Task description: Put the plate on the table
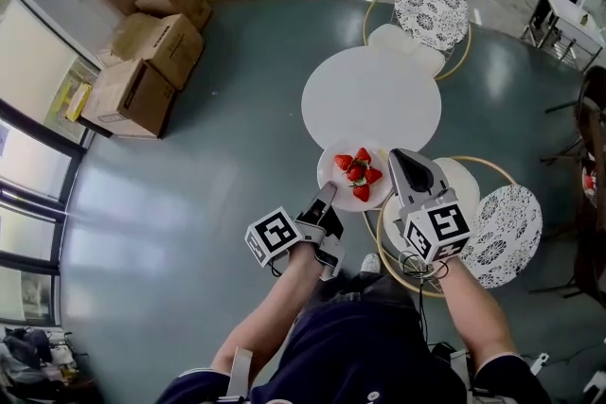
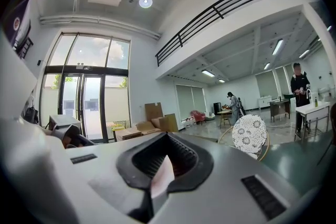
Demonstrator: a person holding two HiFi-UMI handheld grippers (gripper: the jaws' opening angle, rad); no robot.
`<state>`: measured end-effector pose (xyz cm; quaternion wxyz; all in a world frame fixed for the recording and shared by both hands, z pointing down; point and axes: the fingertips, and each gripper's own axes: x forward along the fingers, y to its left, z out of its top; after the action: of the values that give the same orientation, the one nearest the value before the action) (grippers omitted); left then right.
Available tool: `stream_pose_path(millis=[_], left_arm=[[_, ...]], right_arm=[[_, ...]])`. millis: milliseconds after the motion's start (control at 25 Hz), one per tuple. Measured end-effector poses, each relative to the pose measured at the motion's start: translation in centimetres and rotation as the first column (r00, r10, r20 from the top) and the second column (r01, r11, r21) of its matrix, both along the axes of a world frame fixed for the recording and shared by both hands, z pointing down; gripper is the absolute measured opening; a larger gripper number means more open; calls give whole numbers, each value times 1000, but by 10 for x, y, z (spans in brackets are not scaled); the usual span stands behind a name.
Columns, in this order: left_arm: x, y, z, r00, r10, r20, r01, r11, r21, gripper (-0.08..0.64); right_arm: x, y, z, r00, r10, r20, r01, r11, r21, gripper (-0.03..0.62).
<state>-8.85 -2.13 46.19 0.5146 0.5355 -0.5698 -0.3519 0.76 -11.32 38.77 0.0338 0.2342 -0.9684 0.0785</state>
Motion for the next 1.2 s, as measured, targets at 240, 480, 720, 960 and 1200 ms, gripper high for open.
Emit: stream_pose_path(millis=[240, 480, 720, 960, 1200], left_arm=[[-18, -25, 5, 1000, 10, -7, -10, 1000, -5, 15], [-37, -61, 19, 997, 74, -8, -74, 997, -20, 15], [-52, -102, 47, 985, 172, -20, -173, 984, -49, 15], [-72, -149, 80, 972, 234, -24, -235, 969, -71, 15], [-86, -190, 119, 961, 273, -38, -275, 957, -89, 15]], right_arm=[[-9, -21, 1, 1000, 25, -11, -25, 1000, -6, 5], [-23, -49, 8, 996, 81, -48, -81, 997, -2, 5], [-37, -80, 31, 982, 156, -110, -160, 987, -27, 5], [-46, -109, 54, 959, 221, -176, -236, 969, -67, 5], [-50, -135, 74, 937, 273, -219, -297, 951, -87, 5]])
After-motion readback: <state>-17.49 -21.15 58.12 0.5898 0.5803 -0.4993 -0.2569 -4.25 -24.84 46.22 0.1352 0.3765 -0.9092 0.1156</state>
